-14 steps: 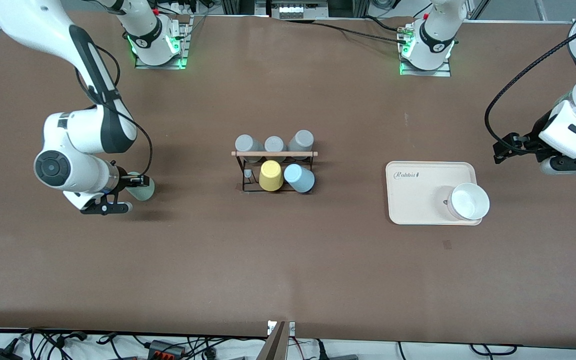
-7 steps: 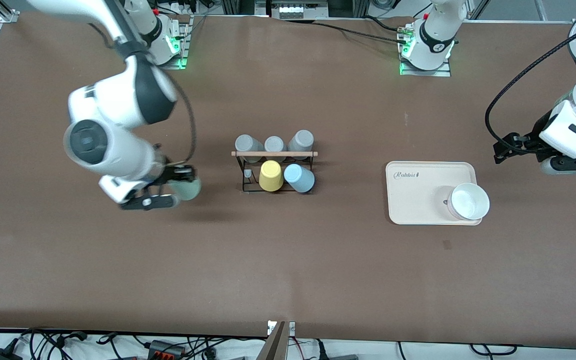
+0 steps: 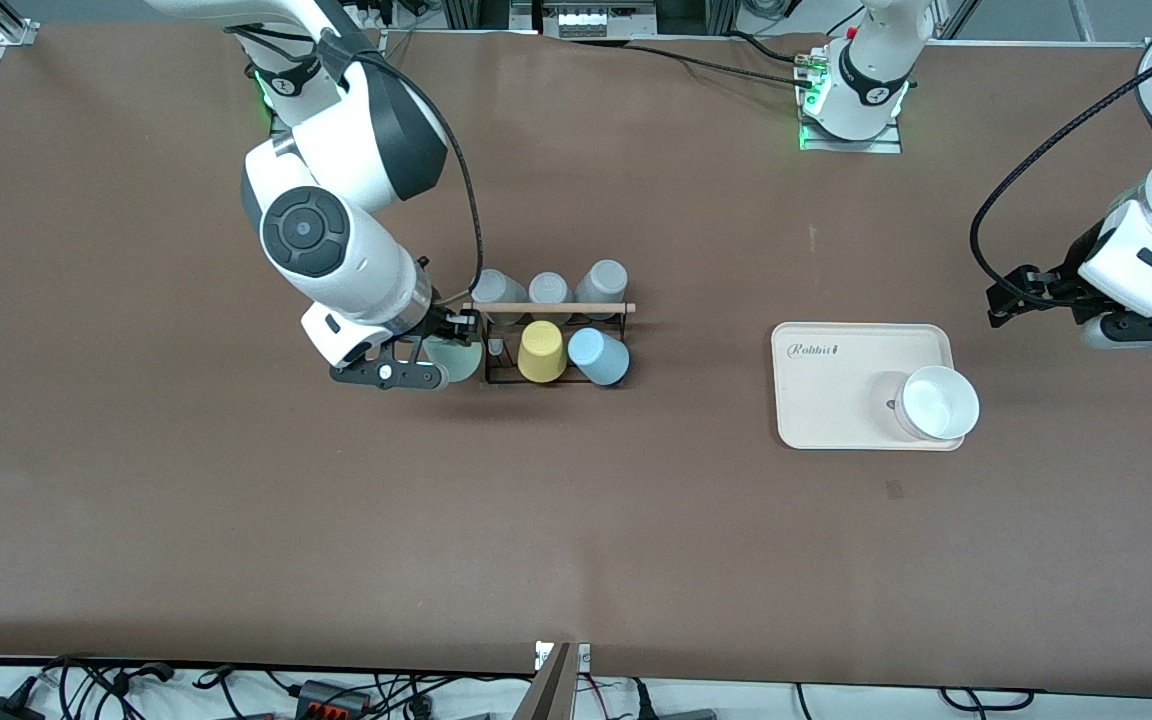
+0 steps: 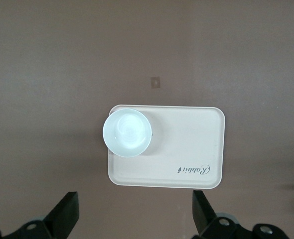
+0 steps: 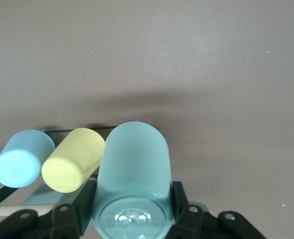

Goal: Hang scattered cups on rack with three cups
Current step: 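Lower the teal cup onto the rack peg beside the yellow cup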

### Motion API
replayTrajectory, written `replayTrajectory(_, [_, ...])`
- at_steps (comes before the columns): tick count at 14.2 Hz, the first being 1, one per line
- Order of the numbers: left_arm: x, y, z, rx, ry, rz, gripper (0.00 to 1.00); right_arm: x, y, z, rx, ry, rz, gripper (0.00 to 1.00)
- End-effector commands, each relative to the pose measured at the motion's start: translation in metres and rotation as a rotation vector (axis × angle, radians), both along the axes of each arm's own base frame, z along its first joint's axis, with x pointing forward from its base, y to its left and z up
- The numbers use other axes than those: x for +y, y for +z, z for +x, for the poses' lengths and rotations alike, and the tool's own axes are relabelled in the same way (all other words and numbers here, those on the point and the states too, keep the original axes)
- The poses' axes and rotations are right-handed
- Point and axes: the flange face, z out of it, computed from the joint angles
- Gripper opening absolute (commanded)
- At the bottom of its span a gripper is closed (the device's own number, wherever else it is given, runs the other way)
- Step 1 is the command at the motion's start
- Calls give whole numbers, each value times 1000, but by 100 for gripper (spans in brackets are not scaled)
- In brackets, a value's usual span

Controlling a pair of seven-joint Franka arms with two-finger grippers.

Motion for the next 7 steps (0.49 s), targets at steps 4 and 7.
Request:
replayTrajectory(4, [0,8,-2,0,-14,-13,100,37,-30,-10,39,-15,-20,18])
replayTrajectory(7, [1,10,0,-17,-13,-14,100,39,-46,-10,62,-13,-26,18])
